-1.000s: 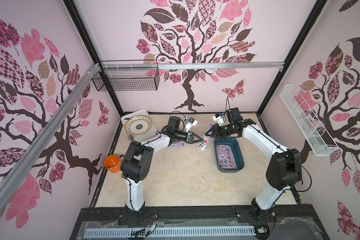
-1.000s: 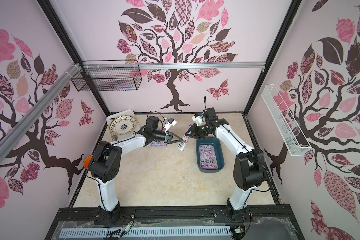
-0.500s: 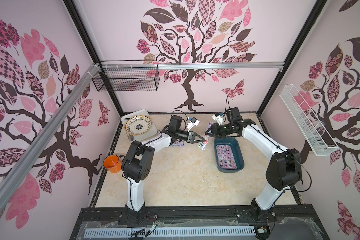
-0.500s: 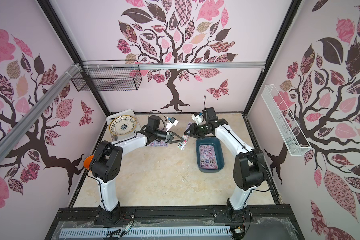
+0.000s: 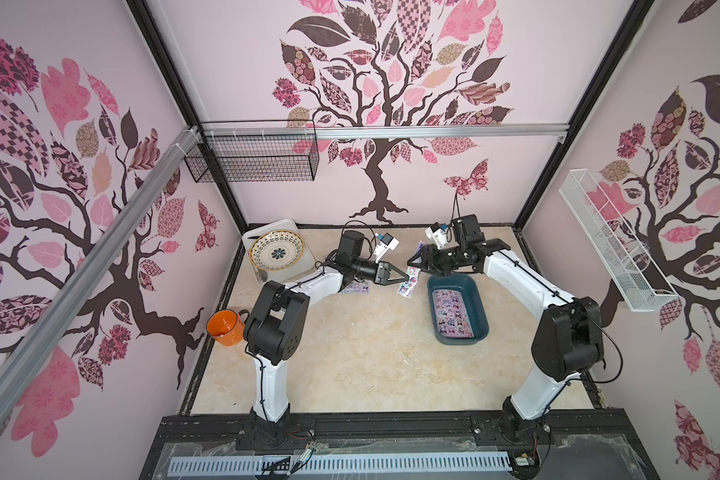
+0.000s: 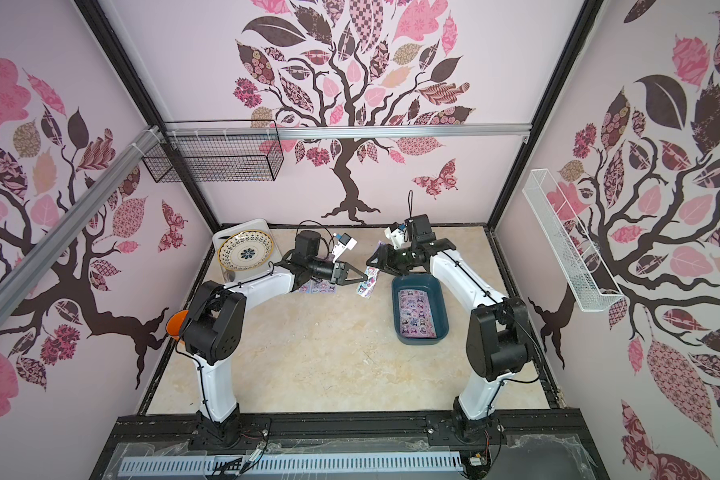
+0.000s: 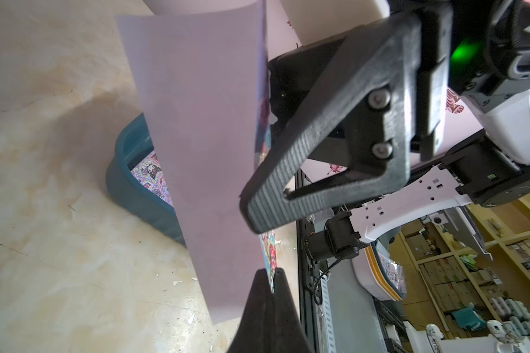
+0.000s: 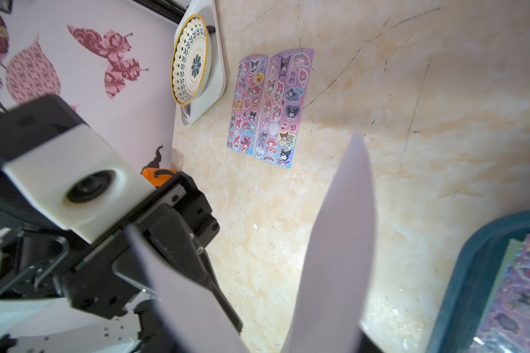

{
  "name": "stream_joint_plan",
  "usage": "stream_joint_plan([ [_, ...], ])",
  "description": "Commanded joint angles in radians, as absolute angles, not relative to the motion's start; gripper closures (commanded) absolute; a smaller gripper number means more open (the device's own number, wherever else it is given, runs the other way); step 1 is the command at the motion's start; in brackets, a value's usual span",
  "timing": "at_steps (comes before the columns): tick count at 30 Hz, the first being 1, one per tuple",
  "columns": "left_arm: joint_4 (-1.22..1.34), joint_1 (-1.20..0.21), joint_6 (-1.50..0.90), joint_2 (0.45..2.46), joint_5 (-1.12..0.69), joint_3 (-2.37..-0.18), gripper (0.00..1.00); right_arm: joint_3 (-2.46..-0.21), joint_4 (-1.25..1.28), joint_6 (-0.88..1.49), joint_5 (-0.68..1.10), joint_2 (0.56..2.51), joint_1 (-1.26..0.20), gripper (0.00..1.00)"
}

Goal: Take the stickers out of the storage box
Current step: Pick up the sticker from the storage box.

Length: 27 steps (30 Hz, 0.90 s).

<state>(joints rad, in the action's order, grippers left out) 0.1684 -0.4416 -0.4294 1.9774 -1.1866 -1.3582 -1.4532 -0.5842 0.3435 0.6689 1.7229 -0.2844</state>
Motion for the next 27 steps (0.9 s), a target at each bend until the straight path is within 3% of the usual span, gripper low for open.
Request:
stream_joint_plan([
  [1,0.338,-0.415,-0.536,1.956,-1.172,-1.315,1.00,-1.427,-0.507,0.386,0.645,1.675,-0.279,0.39],
  [6,0.493,-0.375,-0.654,1.947,-1.147,-1.261,1.00,-1.366,-0.395,0.453,0.653,1.633,-0.264,0.30],
  [15,0.601,-0.356,-0.743,1.946,-1.142,-1.235,1.00,-1.265,-0.123,0.627,0.751,1.609,-0.250,0.20],
  [27,1.149,-0.354,-1.245,2.006,-1.132,-1.235,1.00,-1.170,0.266,0.871,0.887,1.651,-0.246,0.09],
])
